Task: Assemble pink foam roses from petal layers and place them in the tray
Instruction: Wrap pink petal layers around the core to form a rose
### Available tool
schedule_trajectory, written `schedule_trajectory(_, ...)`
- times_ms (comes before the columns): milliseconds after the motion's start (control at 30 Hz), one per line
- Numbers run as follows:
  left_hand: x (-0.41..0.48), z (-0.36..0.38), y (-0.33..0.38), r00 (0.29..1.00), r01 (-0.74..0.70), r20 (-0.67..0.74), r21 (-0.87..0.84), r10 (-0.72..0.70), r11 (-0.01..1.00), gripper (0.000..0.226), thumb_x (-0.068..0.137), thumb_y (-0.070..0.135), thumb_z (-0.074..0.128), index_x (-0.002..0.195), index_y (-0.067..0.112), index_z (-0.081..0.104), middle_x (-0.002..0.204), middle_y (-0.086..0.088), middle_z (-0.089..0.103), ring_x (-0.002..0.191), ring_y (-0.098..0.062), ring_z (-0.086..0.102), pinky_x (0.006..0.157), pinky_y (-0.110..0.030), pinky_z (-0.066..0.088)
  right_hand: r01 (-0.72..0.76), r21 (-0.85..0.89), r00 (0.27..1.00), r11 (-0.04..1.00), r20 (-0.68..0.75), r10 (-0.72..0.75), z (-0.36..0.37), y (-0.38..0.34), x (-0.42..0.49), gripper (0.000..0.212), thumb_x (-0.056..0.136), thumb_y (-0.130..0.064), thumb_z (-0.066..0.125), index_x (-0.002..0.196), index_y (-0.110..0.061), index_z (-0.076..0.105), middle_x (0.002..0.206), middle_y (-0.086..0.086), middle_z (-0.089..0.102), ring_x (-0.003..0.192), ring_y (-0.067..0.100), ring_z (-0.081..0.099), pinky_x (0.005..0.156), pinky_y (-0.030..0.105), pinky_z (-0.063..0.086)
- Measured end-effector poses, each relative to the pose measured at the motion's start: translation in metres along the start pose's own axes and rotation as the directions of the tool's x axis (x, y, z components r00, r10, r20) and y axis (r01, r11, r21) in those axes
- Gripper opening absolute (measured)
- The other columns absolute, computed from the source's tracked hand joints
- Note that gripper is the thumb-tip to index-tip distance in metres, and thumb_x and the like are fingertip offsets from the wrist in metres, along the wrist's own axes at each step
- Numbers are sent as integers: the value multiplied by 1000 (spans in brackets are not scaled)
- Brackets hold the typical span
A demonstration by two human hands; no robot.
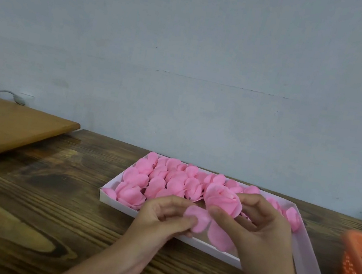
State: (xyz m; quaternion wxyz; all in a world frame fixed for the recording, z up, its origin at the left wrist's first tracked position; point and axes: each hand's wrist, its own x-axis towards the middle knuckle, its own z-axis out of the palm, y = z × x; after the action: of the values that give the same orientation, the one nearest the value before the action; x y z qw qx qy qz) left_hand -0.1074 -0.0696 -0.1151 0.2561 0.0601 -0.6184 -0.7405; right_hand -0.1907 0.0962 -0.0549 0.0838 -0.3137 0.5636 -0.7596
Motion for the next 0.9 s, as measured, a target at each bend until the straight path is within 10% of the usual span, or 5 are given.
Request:
schedule_trajectory(400, 5, -6, 1, 987, 79, -120, -188, -102, 979, 61, 44, 37, 107, 87, 2, 81, 89, -19, 76, 74, -22, 73, 61, -27, 58, 83, -132, 970, 988, 238, -50, 6, -5, -3, 29, 69, 8, 88, 83, -12, 72, 88, 8, 80, 88, 22, 78, 77, 27, 62)
schedule_trajectory(900, -7, 10, 21, 988, 66, -114, -322, -107, 945, 47, 101, 34, 61, 102, -12, 70, 111, -38, 69, 104, -43, 67, 82, -45, 56, -74, -96, 967, 993, 237, 95, 12, 0, -9, 29, 72, 8, 86, 80, -18, 75, 90, 11, 80, 88, 26, 78, 76, 39, 65)
